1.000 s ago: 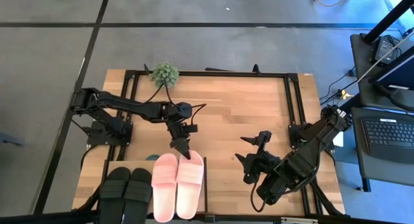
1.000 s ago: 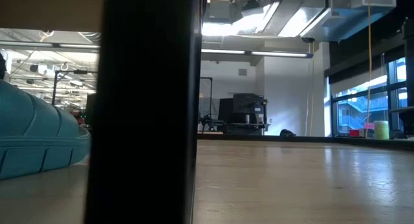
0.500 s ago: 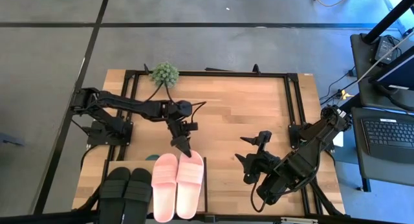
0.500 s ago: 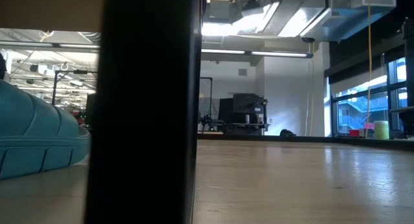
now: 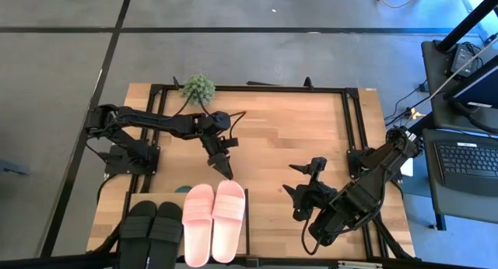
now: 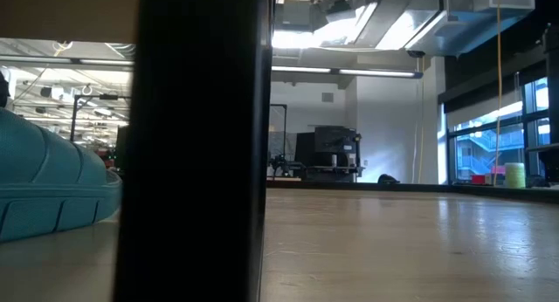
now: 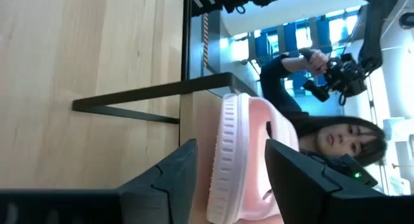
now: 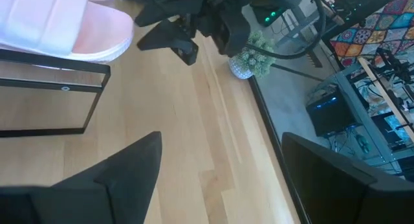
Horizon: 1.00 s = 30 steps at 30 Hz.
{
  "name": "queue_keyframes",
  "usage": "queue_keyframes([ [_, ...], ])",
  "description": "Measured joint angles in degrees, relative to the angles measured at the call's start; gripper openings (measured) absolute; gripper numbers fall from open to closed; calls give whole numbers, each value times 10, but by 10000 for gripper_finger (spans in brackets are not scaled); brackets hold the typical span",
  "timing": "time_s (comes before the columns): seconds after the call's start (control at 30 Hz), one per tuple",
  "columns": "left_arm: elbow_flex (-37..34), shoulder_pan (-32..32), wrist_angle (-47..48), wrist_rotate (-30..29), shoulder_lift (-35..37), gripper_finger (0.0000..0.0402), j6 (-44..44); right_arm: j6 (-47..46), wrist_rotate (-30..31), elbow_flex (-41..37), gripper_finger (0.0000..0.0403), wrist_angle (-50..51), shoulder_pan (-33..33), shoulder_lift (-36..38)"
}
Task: Pick and place slides into the shelf
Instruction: Return to Home Position
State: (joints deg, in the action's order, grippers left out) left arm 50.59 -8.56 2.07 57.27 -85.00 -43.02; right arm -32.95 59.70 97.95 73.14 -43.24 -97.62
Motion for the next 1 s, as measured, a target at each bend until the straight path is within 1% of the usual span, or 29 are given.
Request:
queue_keyframes([
  [0.13, 0, -30, -3, 7, 14, 170, 14, 0, 0, 0, 317, 0, 0, 0],
  [0.2, 0, -47, -25, 8, 29, 169, 34, 1, 0, 0, 317, 0, 0, 0],
  [0.4, 1, -94, -93, 51, 112, 168, 60, -10, 1, 0, 317, 19, 12, 0],
  [0.53, 1, -126, -120, 48, 183, 168, 110, -22, 2, -3, 317, 30, 60, 0],
  [0.73, 1, -164, -119, 24, 277, 168, 193, 43, 2, -40, 317, -3, 148, 0],
  [0.83, 1, -196, -116, 22, 314, 168, 222, 66, 1, -71, 317, -39, 191, 12],
  [0.9, 1, -222, -110, 22, 332, 168, 234, 102, -1, -101, 317, -105, 217, 34],
  [0.93, 1, -236, -103, 21, 341, 168, 240, 127, -11, -120, 317, -143, 229, 50],
  [1.0, 1, -261, -87, 19, 352, 168, 251, 193, -64, -166, 317, -246, 252, 84],
])
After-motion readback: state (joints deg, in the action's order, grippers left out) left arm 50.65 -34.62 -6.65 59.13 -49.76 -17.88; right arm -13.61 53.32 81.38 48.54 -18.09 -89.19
